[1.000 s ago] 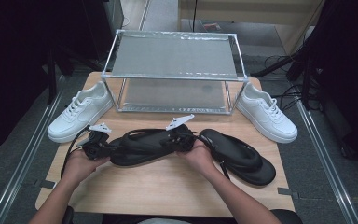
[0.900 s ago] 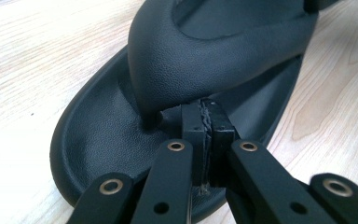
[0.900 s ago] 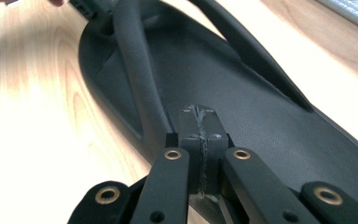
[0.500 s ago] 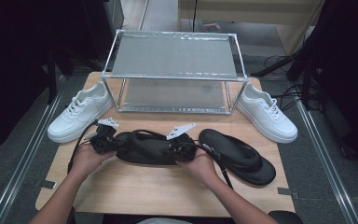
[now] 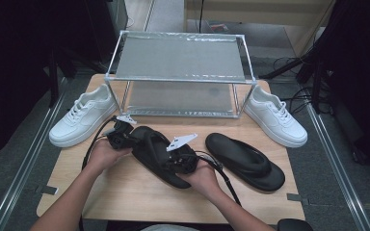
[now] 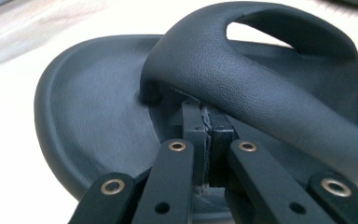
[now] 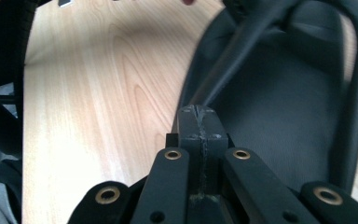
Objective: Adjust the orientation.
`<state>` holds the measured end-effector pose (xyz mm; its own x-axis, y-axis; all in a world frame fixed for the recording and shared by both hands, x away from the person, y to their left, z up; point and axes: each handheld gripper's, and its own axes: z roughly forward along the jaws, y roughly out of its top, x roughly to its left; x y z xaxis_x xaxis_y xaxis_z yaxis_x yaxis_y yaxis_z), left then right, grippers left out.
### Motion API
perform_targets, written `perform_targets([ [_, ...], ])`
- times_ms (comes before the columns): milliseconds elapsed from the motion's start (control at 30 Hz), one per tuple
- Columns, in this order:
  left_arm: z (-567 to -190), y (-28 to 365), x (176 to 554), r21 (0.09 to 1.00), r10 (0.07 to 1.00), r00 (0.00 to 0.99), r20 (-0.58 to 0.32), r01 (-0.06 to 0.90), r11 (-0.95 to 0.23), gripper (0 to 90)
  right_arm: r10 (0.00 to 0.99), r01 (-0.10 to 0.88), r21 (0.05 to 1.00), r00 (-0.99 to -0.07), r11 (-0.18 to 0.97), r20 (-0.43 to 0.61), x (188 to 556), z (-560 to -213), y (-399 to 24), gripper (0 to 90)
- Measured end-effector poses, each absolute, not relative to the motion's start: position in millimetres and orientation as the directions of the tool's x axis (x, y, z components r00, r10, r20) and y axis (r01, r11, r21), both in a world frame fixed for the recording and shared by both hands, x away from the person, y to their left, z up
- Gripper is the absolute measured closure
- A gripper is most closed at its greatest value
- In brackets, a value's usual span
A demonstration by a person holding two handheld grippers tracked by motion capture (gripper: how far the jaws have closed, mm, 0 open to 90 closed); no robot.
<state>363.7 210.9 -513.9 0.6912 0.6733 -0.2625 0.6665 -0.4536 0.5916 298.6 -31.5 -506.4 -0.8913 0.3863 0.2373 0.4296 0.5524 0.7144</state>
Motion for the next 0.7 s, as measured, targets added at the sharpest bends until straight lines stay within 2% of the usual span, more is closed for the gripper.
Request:
perform_targets([
  [400,-517,185,381,0.627,0.634,0.723,-0.274,0.634,-0.453,90.0,0.395,0.443,0.733,-0.883,0.517,0.255,295,-507,-29,90.0],
  [700,-508,204,369,0.621,0.652,0.716,-0.247,0.634,-0.461,90.0,0.488,0.433,0.77,-0.854,0.468,0.184,308,-490,-75,90.0],
])
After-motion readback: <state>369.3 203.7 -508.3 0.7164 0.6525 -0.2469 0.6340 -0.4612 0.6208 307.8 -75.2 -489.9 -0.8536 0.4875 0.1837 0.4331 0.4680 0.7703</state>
